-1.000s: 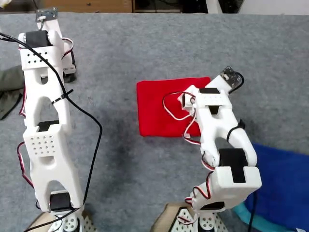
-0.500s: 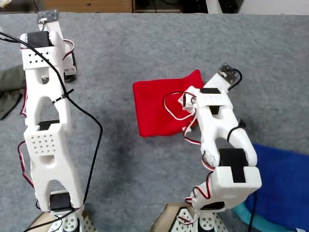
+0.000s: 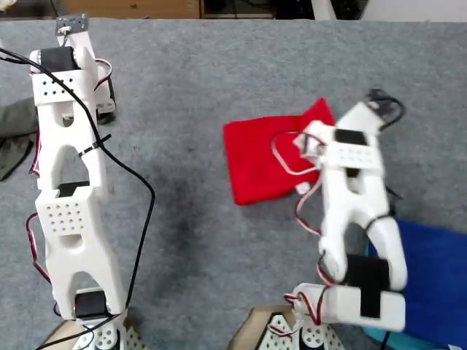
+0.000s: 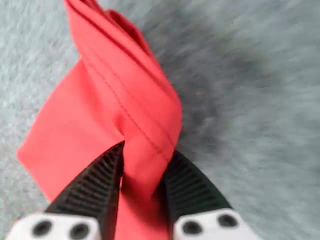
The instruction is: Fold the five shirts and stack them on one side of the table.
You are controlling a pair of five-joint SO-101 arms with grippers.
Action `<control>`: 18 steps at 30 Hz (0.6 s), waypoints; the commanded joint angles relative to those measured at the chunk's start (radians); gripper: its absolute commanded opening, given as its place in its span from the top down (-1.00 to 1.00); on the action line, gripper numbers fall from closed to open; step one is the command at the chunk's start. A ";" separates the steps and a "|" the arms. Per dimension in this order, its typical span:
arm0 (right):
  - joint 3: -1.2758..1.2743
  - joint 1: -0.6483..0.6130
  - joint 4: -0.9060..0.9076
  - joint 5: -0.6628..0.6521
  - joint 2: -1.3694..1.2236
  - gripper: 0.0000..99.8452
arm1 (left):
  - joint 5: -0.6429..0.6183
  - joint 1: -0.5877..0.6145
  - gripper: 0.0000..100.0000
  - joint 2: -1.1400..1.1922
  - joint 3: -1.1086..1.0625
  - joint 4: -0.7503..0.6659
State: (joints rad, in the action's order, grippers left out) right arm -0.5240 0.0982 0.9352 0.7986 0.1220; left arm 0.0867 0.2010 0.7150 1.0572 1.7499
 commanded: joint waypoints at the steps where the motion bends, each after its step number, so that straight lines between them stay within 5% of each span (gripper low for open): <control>1: 0.004 0.077 0.124 -0.052 0.119 0.99 | 0.005 0.014 0.96 -0.021 0.014 0.008; 10: 0.004 0.440 0.336 -0.255 0.277 0.99 | 0.003 0.014 0.96 -0.021 0.014 0.008; 18: 0.005 0.889 0.364 -0.589 0.288 0.99 | 0.003 0.015 0.96 -0.022 0.035 0.009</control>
State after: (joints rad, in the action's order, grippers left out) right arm -0.5301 0.8270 1.2896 0.3214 0.3644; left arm 0.0867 0.2041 0.7150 1.0572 1.7499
